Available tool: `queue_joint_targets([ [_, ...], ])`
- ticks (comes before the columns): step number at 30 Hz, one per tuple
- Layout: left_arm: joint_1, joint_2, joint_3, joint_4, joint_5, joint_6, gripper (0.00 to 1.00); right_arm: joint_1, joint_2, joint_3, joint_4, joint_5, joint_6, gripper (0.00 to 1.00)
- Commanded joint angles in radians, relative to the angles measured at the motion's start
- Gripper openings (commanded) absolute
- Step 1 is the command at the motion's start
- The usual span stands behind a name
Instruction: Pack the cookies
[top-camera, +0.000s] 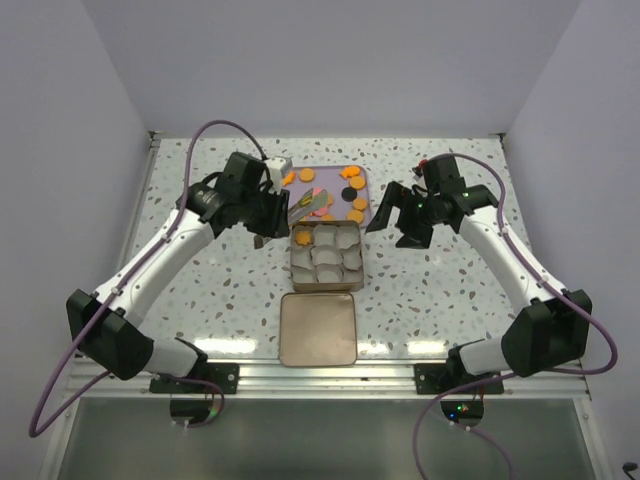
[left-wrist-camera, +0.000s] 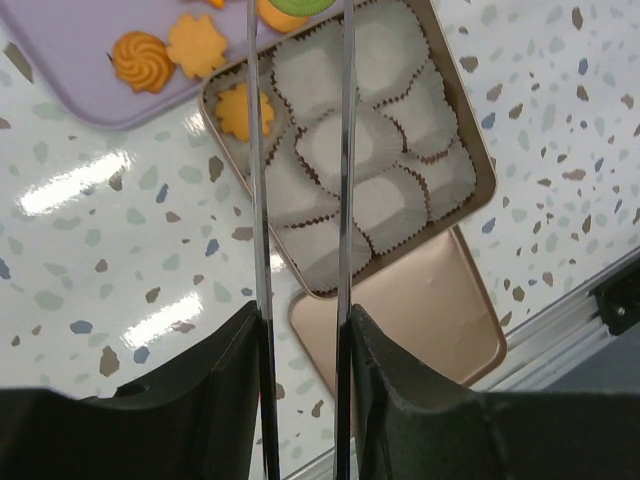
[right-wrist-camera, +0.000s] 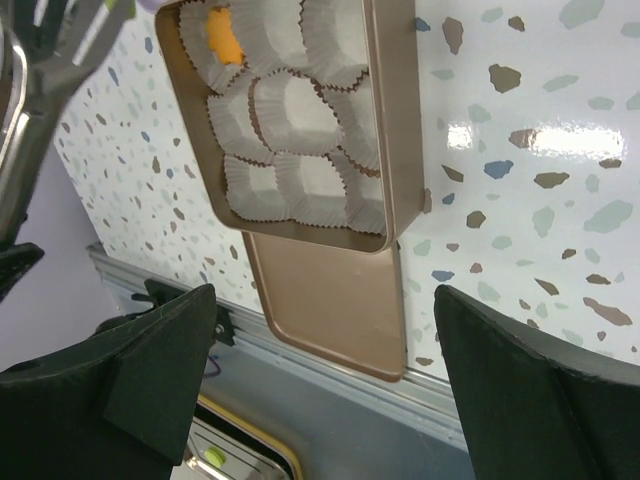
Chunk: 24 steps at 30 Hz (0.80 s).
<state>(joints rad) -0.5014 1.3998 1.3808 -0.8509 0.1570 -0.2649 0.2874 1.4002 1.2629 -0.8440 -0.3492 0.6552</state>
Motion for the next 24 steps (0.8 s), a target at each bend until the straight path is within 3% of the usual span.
queue_joint_targets([
  [1,-0.022,-0.042,-0.052,0.052,0.056,0.027,0.33,-0.002,-0.05,-0.025,0.011,0.007,0.012,0.93],
  [10,-0.068,-0.074,-0.167,0.095,0.041,-0.005,0.32,-0.002,-0.087,-0.059,0.019,0.018,0.03,0.93],
  [17,-0.071,-0.042,-0.172,0.131,0.023,-0.04,0.33,-0.002,-0.128,-0.1,0.016,0.027,0.041,0.93],
  [24,-0.072,-0.025,-0.172,0.138,0.001,-0.046,0.42,-0.002,-0.164,-0.118,0.003,0.038,0.046,0.93],
])
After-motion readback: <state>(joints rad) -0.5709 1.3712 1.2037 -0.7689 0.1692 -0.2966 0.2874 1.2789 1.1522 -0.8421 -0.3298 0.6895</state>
